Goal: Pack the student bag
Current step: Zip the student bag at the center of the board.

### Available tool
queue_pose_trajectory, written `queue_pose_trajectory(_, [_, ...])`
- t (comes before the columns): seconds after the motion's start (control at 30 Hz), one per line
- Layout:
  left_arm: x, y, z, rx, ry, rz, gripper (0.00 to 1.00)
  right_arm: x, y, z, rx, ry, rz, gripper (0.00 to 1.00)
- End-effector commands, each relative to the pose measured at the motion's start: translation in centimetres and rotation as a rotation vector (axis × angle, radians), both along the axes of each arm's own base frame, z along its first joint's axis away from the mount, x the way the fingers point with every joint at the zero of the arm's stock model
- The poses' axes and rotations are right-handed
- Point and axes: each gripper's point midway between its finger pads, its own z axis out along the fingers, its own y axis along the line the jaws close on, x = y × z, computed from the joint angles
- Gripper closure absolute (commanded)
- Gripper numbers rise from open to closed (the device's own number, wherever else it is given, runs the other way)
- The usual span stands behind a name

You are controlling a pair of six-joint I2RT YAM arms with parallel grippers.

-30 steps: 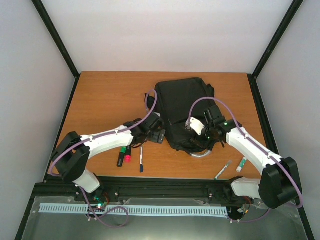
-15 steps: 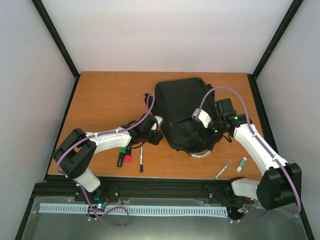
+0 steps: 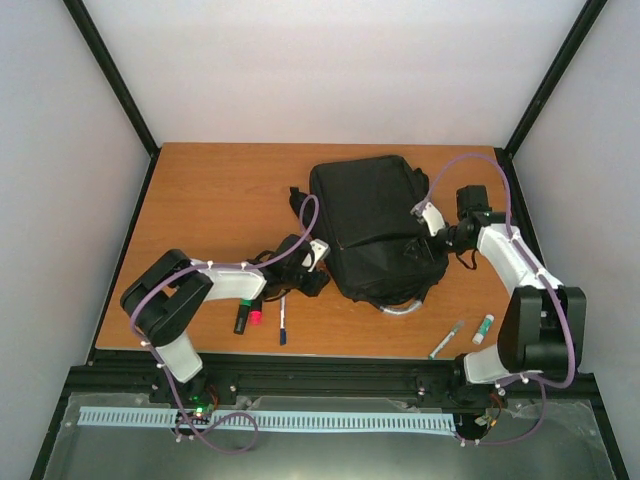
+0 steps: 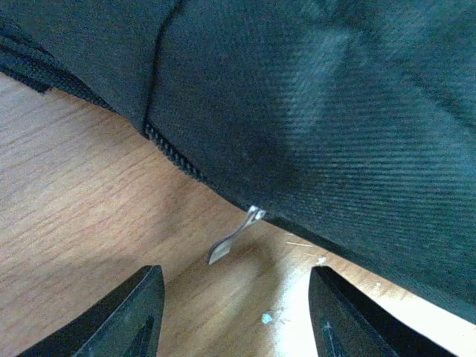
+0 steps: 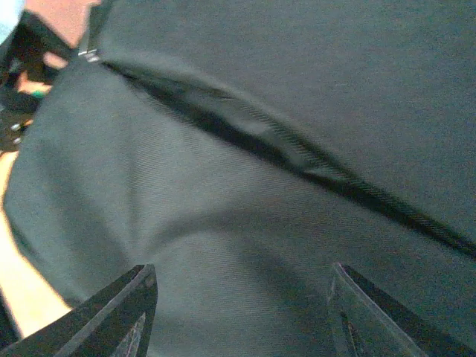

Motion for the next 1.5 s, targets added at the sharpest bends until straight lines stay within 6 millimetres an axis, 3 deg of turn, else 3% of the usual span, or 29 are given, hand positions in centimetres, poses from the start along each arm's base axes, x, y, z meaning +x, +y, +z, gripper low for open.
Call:
queue_pose_trajectory(0.0, [2.0, -0.8, 0.8, -0.016, -0.088, -0.014, 0.45, 3.5, -2.4, -0.2, -0.029, -0.002, -0.134, 0.36])
queue_pose_trajectory(0.2, [1.4, -1.9, 1.0, -0.056, -0.082, -0.080, 0.52, 5.1, -4.2, -3.0, -0.106, 0.039, -0.208, 0.37])
queue_pose_trajectory(0.37, [1.5, -1.9, 1.6, -0.060, -0.114, -0.095, 0.57, 5.3, -4.7, -5.5, -0.134, 0.102, -0.235, 0.38])
queue_pose_trajectory(0.53, [1.3, -1.8, 1.5, -0.059, -0.111, -0.095, 0.68, 5.2, -5.3, -7.5, -0.173, 0.152, -0.250, 0.38])
queue_pose_trajectory(0.83, [1.4, -1.5, 1.8, -0.046, -0.101, -0.071, 0.98, 5.1, -5.2, -8.1, -0.169, 0.172, -0.246, 0.39])
queue_pose_trajectory(0.93, [0.9, -1.7, 2.4, -0.072, -0.075, -0.078, 0.99, 5.0, -5.3, -8.5, -0.173, 0.183, -0.250, 0.39])
queue_pose_trajectory(1.23, [-3.0, -1.2, 1.6, -0.092, 0.096, -0.099, 0.99, 4.4, -5.0, -9.7, -0.159, 0.247, -0.252, 0.40])
queue_pose_trajectory(1.47, [-7.9, -3.2, 0.3, -0.024, 0.154, -0.210, 0.99, 4.2, -4.3, -10.2, -0.122, 0.286, -0.239, 0.42])
